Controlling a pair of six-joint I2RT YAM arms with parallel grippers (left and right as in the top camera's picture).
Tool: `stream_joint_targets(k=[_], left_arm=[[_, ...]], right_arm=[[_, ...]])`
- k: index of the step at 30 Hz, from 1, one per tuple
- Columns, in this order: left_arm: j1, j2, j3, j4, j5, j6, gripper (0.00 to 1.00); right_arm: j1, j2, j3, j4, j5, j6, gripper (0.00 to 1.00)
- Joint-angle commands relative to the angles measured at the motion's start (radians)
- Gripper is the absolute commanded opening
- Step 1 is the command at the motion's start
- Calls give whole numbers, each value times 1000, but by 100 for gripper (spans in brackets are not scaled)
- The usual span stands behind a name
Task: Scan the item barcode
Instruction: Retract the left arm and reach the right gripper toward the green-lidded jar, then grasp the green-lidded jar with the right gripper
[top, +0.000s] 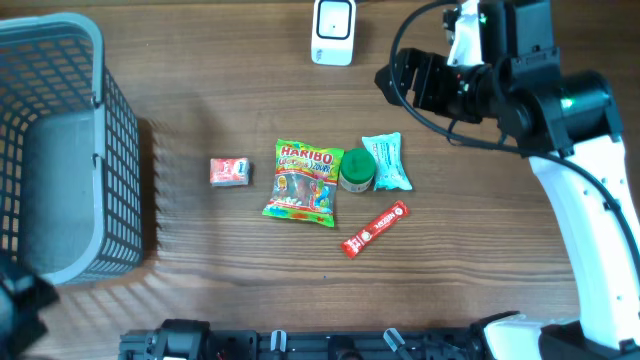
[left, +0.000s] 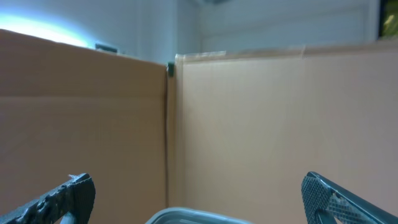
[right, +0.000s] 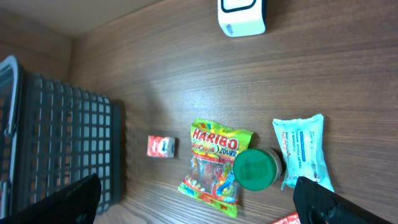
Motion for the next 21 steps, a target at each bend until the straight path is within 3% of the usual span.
stream_joint_targets(k=[1,5,12,21], left_arm=[[63,-93,-2,-47,206,-130,100],[69,-158,-2,-107,315,-145,100],[66,-183,-2,-119,343,-145,100],[66,-183,-2,-28,332,-145,100]], right_arm=[[27,52,21,-26,68,64,100],[128,171,21,-122,275,185,100],[253,436,21,-184,244,297,100],[256,489,-46,-163,219,345,100]])
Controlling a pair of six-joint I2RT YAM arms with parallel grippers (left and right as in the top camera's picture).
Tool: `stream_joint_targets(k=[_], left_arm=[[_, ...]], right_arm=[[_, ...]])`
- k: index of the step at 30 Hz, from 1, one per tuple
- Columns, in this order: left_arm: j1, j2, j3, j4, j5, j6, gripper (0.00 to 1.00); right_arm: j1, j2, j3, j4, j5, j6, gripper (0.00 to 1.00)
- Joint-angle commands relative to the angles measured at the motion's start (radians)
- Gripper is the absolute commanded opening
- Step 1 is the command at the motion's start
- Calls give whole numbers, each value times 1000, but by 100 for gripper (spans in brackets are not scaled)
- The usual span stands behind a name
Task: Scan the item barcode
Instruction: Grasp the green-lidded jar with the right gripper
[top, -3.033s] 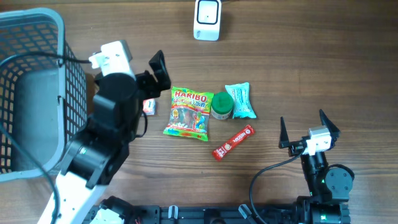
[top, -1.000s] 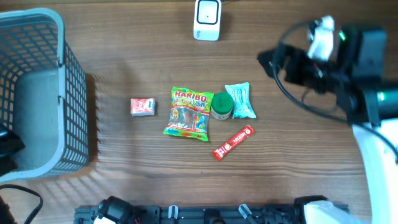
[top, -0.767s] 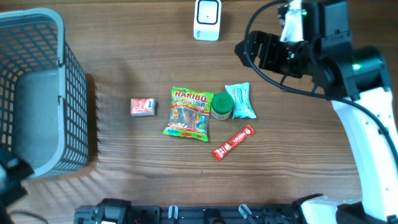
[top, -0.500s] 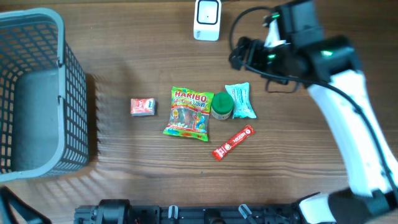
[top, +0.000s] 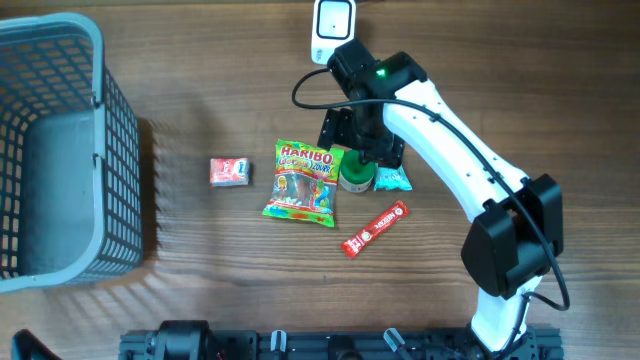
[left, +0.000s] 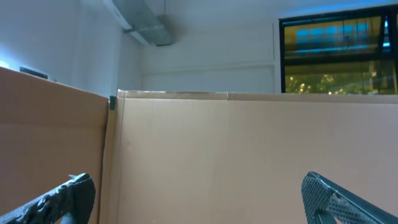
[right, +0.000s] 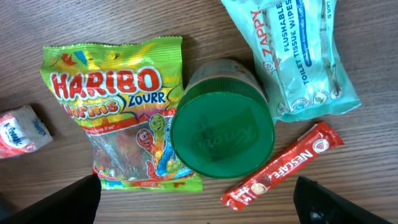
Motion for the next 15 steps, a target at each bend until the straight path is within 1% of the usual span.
stream_joint_targets(k=[1,7,11,15], left_arm=[[3,-12,-2,29,1,-10,100],[3,-12,-2,74,-18,-10,100],[3,-12,-2,86,-18,-10,100],[3,-12,-2,90,-18,-10,100]], right_arm=[[0,19,-67,31,3,33,100],[0,19,-199,164,0,56,99],[0,19,-248,205,-1,56,98],[0,29,-273,286,0,55,93]])
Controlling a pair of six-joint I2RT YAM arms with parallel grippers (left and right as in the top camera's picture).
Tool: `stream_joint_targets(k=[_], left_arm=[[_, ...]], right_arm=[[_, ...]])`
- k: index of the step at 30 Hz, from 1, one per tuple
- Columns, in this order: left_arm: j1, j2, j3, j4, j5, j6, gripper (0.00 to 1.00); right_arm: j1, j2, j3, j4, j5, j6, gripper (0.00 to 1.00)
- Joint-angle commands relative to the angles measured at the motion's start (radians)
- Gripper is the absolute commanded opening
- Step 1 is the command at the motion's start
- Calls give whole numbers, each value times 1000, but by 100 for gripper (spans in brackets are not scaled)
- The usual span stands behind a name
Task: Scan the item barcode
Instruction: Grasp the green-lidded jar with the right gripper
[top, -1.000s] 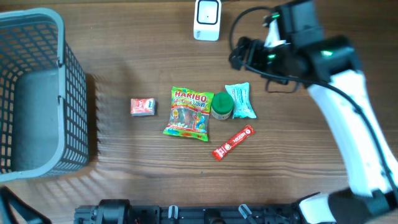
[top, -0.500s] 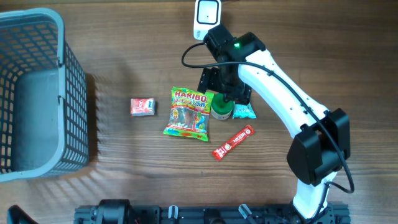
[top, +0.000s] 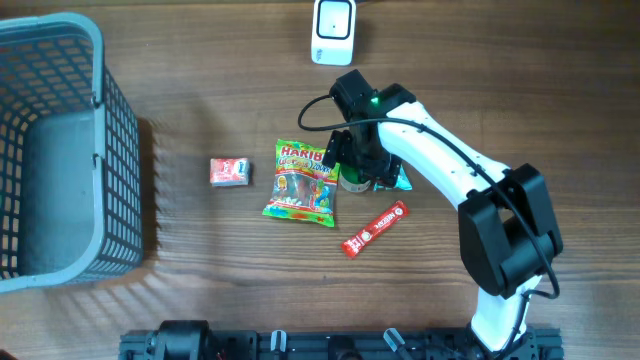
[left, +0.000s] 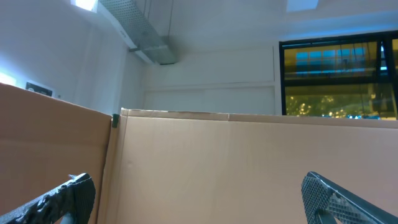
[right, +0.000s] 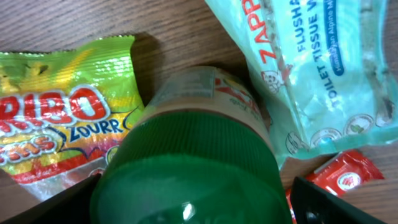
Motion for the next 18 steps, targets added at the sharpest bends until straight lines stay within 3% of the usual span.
stream_joint_targets(k=[1,11,15,18], left_arm=[[3,-12,-2,4,-14,-9,100],[4,-12,-2,11,-14,-9,100],[4,-12,-2,11,-14,-9,100],[4,-12,-2,10,-18,-9,100]], right_arm=[[0,33,-18,72,3,-1,93],[0,131,-18,127,60,-93,77],[0,131,-17,164,104,-151,64],[0,131,-17,155,103,-180,64]])
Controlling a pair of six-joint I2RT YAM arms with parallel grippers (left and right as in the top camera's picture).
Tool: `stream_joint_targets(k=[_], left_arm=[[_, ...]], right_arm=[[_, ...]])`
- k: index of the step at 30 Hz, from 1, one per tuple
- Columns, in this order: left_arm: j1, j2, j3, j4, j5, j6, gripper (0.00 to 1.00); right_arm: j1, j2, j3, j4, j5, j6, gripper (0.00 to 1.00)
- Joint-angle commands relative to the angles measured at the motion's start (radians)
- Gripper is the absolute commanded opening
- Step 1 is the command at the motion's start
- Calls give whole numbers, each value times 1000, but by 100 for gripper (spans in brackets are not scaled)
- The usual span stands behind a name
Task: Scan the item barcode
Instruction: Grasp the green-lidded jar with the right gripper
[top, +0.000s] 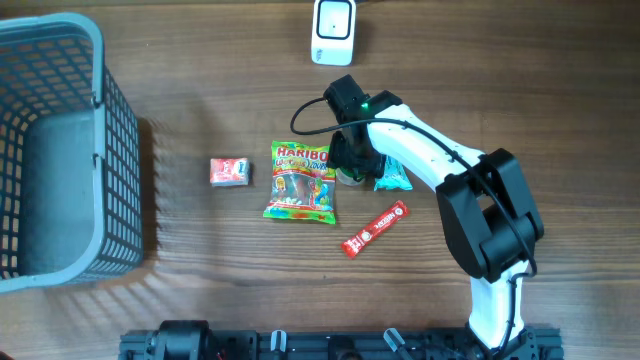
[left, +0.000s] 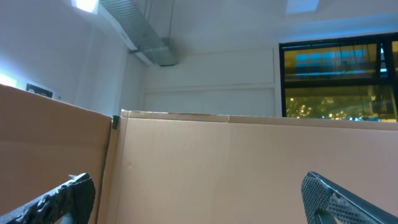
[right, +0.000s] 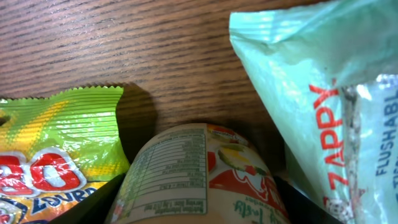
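Observation:
A jar with a green lid and a printed label stands between the Haribo bag and the teal Zappy tissue pack. My right gripper is down over it, one finger against each side, shut on the jar. In the overhead view the right gripper covers nearly all of the jar. The white scanner sits at the table's far edge. My left gripper is open, holds nothing and faces a cardboard wall; it is outside the overhead view.
A grey basket fills the left side. A small red packet lies left of the Haribo bag. A red Nescafe stick lies in front of the tissue pack.
My right gripper has come lower around the jar and its fingers have closed in against the sides. The Haribo bag has shifted slightly left. The left gripper has not moved.
My right gripper was open high up at the back right, looking down on all the items. Then it hung open over the green lid, then lower with the lid between its fingers. Now it grips the jar's body.

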Motion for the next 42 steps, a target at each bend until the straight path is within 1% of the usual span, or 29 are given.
stream_joint_targets(k=[1,4,6,9,11,13,14,15,17,19,22,27,30,31,32,34,37,42], left_arm=[[4,-12,-2,3,-18,-9,100],[4,-12,-2,-19,-17,-9,100],[4,-12,-2,-63,-17,-9,100],[4,-12,-2,-170,-17,-9,100],[4,-12,-2,-263,-17,-9,100],[4,-12,-2,-371,-16,-10,100],[4,-12,-2,-428,-12,-9,100],[4,-12,-2,-504,-14,3,100],[0,-12,-2,-561,-16,10,100],[-5,-13,-2,-588,-13,10,100],[-18,-13,-2,-581,-12,8,100],[-37,-41,-56,-581,-12,-87,100],[-42,-108,-164,-534,-13,-109,100],[-41,-192,-264,-449,-13,-141,100],[-43,-193,-286,-439,-15,-149,100],[-41,-187,-359,-367,11,-152,100],[-42,-187,-409,-308,36,-151,100],[-41,-186,-415,-299,7,-108,100]], right_arm=[[-1,27,-3,-18,26,-68,62],[-5,27,27,-79,-35,-109,56],[-10,27,77,-139,-60,-127,56],[-26,23,214,-308,-67,-122,56],[-39,18,330,-455,-163,-122,55],[-53,13,407,-546,-296,-123,55],[-60,12,436,-582,-370,-123,52],[-61,12,452,-608,-436,-122,49],[-62,10,456,-634,-532,-119,48],[-61,10,456,-665,-616,-87,48],[-60,10,456,-700,-639,-34,49],[-60,10,456,-734,-652,-47,49],[-60,10,456,-734,-658,-54,49],[-60,10,456,-734,-662,-71,49],[-60,10,456,-734,-661,-76,49],[-60,9,455,-734,-660,-81,49],[-60,9,456,-734,-653,-82,49],[-60,9,455,-732,-601,-100,49]])
